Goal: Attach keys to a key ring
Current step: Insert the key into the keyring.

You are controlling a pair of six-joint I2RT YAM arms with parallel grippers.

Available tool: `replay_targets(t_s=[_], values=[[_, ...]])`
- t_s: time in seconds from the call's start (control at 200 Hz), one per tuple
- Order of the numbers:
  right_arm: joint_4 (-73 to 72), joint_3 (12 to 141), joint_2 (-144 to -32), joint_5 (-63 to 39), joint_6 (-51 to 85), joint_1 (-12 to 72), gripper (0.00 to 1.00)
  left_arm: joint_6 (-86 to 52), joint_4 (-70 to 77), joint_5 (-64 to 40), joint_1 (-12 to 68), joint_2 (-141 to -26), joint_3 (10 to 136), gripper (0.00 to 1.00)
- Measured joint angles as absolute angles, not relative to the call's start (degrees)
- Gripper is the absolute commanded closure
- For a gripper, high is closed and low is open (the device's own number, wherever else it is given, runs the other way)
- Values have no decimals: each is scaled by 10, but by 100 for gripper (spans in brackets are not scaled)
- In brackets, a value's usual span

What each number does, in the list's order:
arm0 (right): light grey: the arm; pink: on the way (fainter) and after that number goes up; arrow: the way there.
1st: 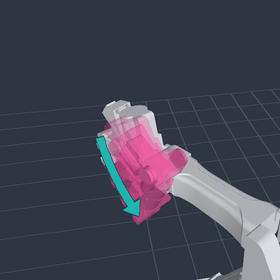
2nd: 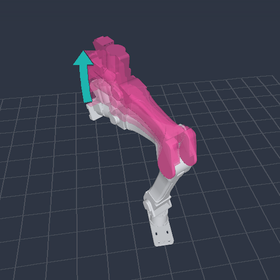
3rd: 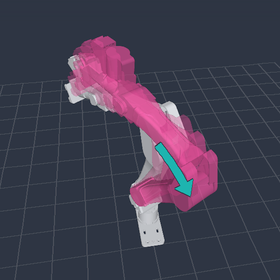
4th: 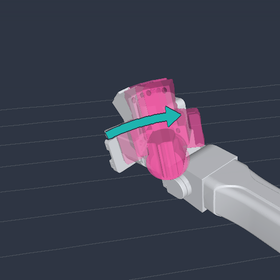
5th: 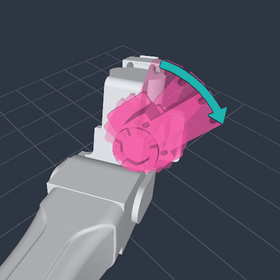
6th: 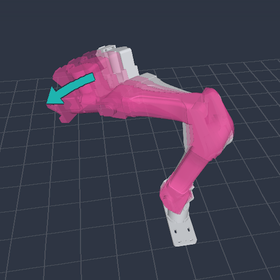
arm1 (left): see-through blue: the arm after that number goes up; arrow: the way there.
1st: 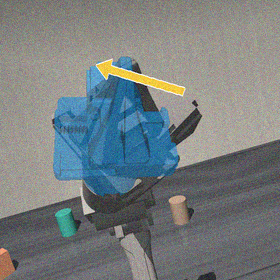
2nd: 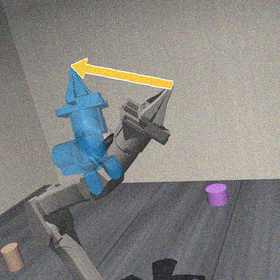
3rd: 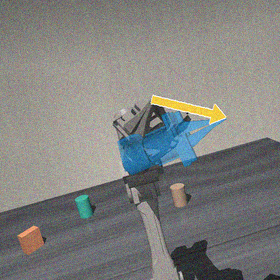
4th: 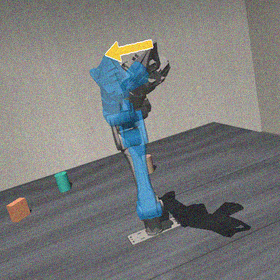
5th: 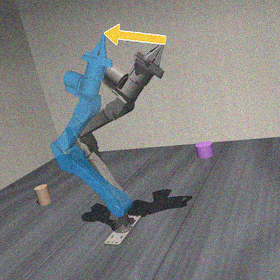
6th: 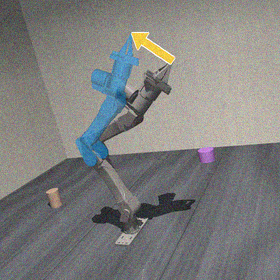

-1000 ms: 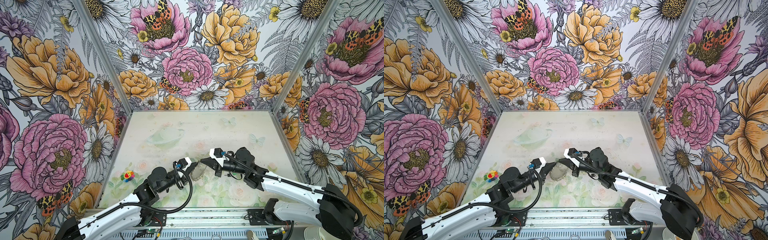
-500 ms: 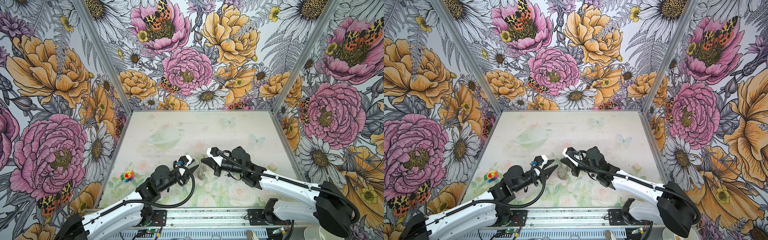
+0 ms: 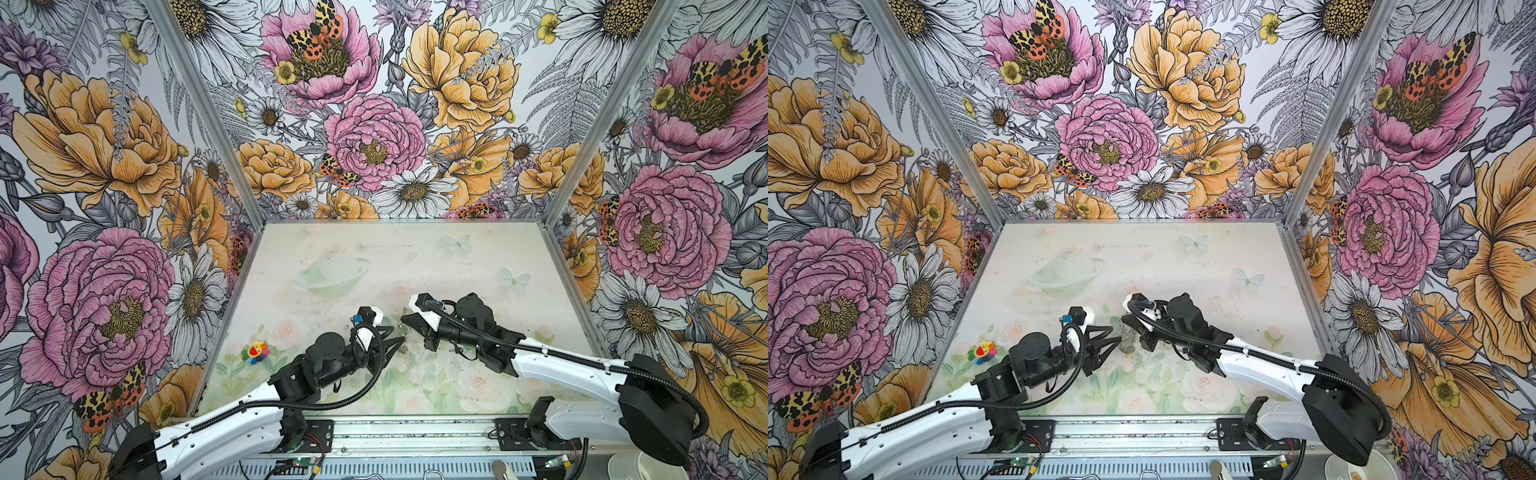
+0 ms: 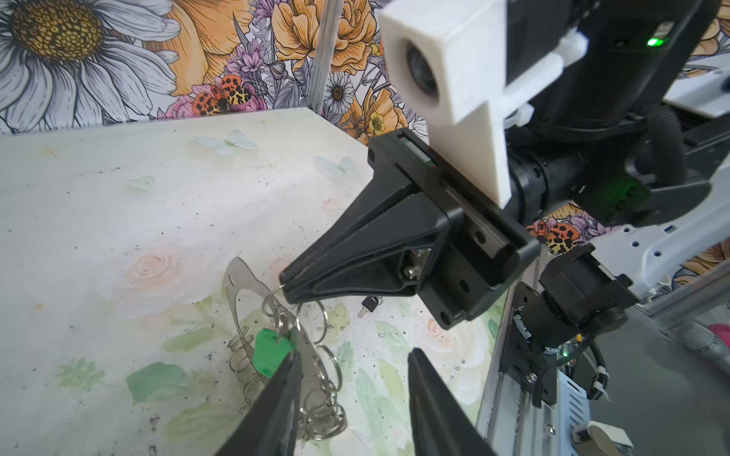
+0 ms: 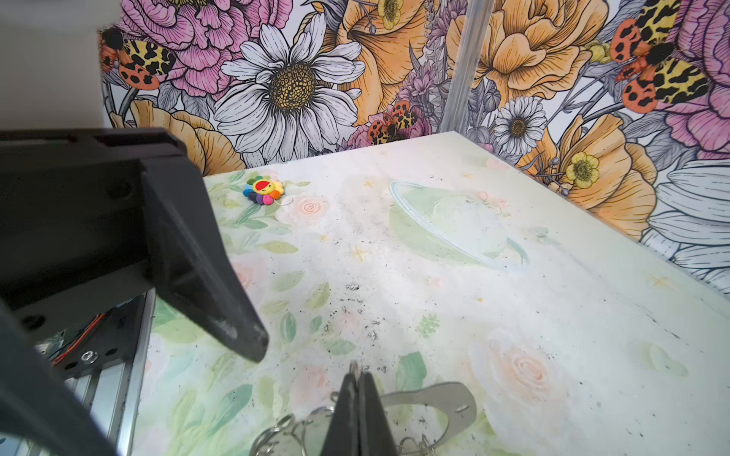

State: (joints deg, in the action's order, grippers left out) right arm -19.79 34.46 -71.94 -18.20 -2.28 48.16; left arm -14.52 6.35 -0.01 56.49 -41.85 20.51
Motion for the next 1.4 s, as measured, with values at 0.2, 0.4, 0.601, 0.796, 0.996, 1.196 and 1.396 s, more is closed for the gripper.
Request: replay_targets(t_s=[0.2,0.4,0.601,0.796,0.996,1.196,1.396], values=[[-217,345,-733,-171,-19,490,100,-172,54,76,594,-474,211,48],[-222,347,-733,-169,-19,490,100,-182,56,140,594,-474,207,51],[-222,347,-733,-169,-19,492,100,-182,73,151,585,-464,186,54],[-222,349,-733,-167,-13,496,100,-183,100,133,575,-473,179,53],[-222,353,-733,-163,-13,499,100,-187,116,114,575,-500,179,63],[-223,353,-733,-156,-13,499,100,-188,131,98,571,-503,173,77],[-221,354,-733,-151,-13,499,100,-191,136,90,558,-495,160,90]])
